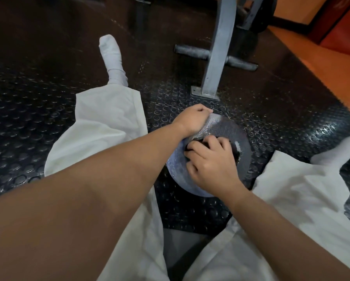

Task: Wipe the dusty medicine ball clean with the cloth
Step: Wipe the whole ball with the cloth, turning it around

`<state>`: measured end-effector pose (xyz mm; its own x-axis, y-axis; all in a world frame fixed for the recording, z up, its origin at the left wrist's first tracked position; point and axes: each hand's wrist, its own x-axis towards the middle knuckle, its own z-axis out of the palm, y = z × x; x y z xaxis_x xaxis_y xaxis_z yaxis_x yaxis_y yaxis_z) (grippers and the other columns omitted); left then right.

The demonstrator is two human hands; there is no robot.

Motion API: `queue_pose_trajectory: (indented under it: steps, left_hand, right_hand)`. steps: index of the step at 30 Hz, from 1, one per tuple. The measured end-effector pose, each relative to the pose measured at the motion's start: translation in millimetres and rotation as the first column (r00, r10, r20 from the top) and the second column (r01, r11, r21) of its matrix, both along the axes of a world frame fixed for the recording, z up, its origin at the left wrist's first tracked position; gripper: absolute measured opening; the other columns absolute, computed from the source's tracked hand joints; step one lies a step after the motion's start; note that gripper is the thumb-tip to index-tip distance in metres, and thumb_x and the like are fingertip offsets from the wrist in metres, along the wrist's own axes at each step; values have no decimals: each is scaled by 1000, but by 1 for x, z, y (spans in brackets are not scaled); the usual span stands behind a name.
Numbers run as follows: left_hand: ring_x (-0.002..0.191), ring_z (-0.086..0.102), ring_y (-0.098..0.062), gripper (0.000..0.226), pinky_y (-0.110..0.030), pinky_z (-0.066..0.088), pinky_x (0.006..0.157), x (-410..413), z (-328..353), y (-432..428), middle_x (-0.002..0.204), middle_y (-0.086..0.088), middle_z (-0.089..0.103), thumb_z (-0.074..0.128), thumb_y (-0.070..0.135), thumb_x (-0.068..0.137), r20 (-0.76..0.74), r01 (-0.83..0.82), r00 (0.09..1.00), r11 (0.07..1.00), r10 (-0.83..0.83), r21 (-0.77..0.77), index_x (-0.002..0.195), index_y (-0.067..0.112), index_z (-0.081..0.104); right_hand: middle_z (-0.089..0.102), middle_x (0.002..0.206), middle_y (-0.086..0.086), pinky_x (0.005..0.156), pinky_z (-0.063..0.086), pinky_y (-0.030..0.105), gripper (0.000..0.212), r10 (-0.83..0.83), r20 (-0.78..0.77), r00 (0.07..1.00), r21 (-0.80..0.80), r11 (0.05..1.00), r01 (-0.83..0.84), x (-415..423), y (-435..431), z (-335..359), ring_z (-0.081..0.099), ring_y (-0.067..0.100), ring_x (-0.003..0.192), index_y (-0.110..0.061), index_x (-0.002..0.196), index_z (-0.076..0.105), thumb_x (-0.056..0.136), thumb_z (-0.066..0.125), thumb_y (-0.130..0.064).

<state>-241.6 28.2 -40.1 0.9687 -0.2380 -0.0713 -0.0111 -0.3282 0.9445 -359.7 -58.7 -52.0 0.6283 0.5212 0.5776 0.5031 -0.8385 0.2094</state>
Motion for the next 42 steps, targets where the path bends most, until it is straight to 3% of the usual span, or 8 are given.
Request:
queue_pose_trajectory:
  steps: [2,6,8,11,17,26,35,42]
  left_hand:
    - [60,46,-5,27,-26,36,59,-2,-1,2,84,10,61,40,22,102,4,5,1000,1000,-5,0,111,23,65]
    - [92,61,-13,27,-31,47,84,-3,-2,-1,117,7,66,40,25,101,13,11,1000,1000,-12,17,112,26,65]
    - [71,56,-12,28,-31,43,67,-2,0,-3,103,4,67,40,27,101,8,7,1000,1000,-8,30,115,25,65]
    - [57,45,-9,29,-28,34,54,2,4,-6,81,5,61,41,27,101,-11,-4,1000,999,4,52,116,22,65]
    - [106,60,-17,27,-32,44,95,8,3,-8,120,1,66,43,27,101,-21,20,1000,997,-19,70,113,19,66]
    - [63,46,-9,26,-25,35,57,7,1,-5,90,-2,64,47,24,100,-46,-4,999,1000,4,-6,111,14,68]
    - [66,46,-10,26,-26,37,62,0,3,-2,115,-7,68,46,24,100,-29,7,1000,1000,-7,9,113,17,68]
    - [67,50,-10,23,-27,39,62,-1,1,-4,110,-3,70,48,24,99,-29,-23,999,999,22,-29,106,18,69]
  right_hand:
    - [66,81,-6,69,31,36,28,50,-6,999,-43,998,-51,1,-2,2,52,23,78,-17,71,71,84,46,-21]
    - [68,85,-8,66,30,34,26,6,-55,998,40,999,-3,5,-15,13,50,21,80,-18,72,73,79,48,-21]
    - [69,87,-7,65,30,33,25,-70,-61,996,140,987,79,0,-11,13,44,20,83,-16,74,73,78,49,-20]
    - [68,88,-4,65,29,35,23,-36,-13,999,47,998,37,-10,-1,-4,41,22,81,-14,71,70,79,50,-23]
    - [67,80,-7,63,24,35,28,-115,-28,993,52,992,116,12,5,6,41,20,78,-15,69,70,80,46,-24]
    - [69,102,-5,62,37,35,27,-158,47,986,-98,982,162,-10,-2,1,57,24,77,-15,89,73,83,48,-23]
    - [65,85,-4,63,28,36,5,-249,83,965,-77,964,255,1,16,3,48,23,77,-15,73,68,72,63,-14]
    - [65,100,-2,64,33,37,20,-204,65,977,-160,964,212,-31,-1,-7,47,24,83,-13,92,71,73,70,-17]
